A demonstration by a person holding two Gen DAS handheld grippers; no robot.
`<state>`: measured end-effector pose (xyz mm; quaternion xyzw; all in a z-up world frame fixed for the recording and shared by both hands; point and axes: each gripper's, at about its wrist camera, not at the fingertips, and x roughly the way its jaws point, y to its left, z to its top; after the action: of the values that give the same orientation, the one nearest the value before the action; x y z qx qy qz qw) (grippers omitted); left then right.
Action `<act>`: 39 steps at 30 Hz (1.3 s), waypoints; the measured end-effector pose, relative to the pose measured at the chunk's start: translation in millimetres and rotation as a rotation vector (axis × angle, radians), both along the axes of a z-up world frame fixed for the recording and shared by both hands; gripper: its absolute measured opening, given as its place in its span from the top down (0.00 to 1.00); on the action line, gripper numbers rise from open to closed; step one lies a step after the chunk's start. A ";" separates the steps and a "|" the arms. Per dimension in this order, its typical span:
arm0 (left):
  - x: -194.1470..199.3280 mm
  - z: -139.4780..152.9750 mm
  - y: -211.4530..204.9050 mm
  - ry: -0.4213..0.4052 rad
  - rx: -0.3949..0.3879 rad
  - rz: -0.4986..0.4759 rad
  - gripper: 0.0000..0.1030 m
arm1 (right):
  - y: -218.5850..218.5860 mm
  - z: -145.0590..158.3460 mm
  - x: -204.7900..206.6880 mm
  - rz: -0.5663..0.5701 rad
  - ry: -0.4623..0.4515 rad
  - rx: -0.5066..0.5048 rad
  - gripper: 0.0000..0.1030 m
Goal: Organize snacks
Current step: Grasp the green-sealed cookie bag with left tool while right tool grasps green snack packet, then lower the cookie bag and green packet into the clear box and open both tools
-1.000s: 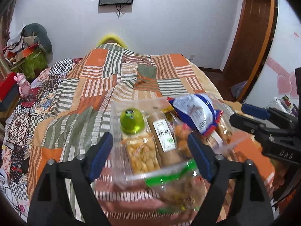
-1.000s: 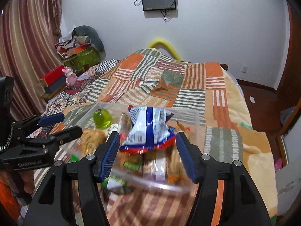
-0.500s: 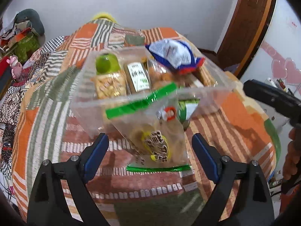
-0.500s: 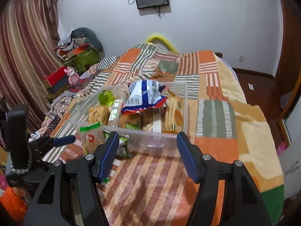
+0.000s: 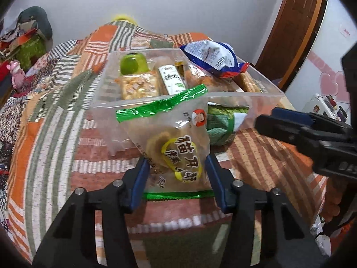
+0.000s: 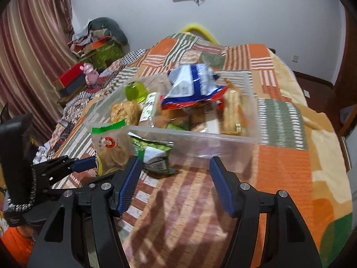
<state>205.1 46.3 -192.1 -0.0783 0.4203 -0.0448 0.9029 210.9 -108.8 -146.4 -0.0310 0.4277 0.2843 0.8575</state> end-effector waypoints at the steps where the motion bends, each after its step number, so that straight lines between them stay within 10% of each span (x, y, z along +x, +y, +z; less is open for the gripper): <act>1: -2.6 1.2 2.6 -0.006 0.003 0.003 0.54 | 4.1 -2.4 1.0 0.005 0.006 -0.003 0.42; 12: -18.0 3.6 34.1 -0.018 -0.001 0.050 0.54 | 36.7 -28.6 1.4 0.063 0.046 -0.074 0.42; 17: -19.8 6.5 30.9 -0.029 0.017 0.049 0.55 | 38.1 -25.0 2.8 0.073 0.032 -0.059 0.66; 39: 6.7 78.1 8.5 -0.188 0.018 0.027 0.58 | -35.9 46.1 3.6 -0.044 -0.144 0.030 0.67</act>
<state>211.8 54.8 -114.0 -0.0712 0.3328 -0.0361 0.9396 214.5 -144.7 -100.4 -0.0291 0.3613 0.2691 0.8923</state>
